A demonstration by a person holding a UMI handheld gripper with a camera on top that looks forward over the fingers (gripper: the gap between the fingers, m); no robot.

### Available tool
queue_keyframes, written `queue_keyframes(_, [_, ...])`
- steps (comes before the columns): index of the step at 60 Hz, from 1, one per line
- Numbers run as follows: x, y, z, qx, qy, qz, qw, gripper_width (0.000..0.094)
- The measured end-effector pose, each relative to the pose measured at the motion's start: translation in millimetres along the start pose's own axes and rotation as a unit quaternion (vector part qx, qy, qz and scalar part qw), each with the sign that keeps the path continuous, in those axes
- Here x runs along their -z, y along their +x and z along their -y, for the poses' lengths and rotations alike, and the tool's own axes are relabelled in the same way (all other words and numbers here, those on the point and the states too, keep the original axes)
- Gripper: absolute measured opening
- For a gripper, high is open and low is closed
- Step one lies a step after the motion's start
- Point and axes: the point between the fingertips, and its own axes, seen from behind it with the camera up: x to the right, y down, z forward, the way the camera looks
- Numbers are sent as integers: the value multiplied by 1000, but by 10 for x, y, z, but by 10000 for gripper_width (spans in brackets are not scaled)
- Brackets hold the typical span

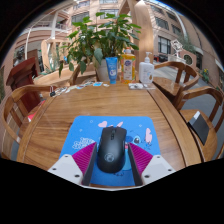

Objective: Arrange mouse

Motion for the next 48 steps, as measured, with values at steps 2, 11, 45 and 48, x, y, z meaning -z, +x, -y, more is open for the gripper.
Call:
queue_keyframes(2, [71,24,44,4,9,-4,1000,717])
queue_keyframes(11, [459,78,157,19,35,-25,999,863])
queue_keyframes(45, [2065,-67,-185,40,76,-48,995,855])
queue_keyframes(48, [2117,-82,-260,37,73,-43,996,855])
